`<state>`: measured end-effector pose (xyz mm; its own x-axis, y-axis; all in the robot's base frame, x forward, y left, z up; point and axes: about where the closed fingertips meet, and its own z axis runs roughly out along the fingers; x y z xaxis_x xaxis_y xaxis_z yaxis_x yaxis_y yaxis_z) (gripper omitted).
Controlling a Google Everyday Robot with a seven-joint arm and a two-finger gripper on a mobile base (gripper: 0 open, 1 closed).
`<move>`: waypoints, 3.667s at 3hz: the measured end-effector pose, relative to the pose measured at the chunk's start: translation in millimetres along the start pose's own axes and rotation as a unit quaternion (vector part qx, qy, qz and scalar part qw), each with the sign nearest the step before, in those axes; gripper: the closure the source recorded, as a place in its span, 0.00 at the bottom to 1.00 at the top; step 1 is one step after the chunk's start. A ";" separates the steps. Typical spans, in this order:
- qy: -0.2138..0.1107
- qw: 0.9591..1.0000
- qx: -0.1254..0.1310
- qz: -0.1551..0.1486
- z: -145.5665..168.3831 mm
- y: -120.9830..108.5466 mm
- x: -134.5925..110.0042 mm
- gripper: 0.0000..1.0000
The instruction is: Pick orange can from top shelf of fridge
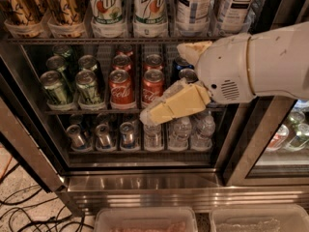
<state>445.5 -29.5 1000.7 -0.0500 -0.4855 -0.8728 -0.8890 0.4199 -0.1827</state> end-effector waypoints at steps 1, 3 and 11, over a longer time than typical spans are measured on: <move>-0.008 1.000 0.005 0.004 2.5 2.4 -3.5 0.00; -0.033 0.997 0.061 0.012 56.6 20.5 -14.0 0.00; -0.197 0.945 0.256 0.045 150.7 8.3 -111.8 0.00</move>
Offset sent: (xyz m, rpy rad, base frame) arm 0.0464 0.0497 -0.0083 0.0903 -0.1692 -0.2935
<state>512.3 143.8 1028.6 0.1485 -0.1491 -0.9776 -0.5467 0.8114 -0.2067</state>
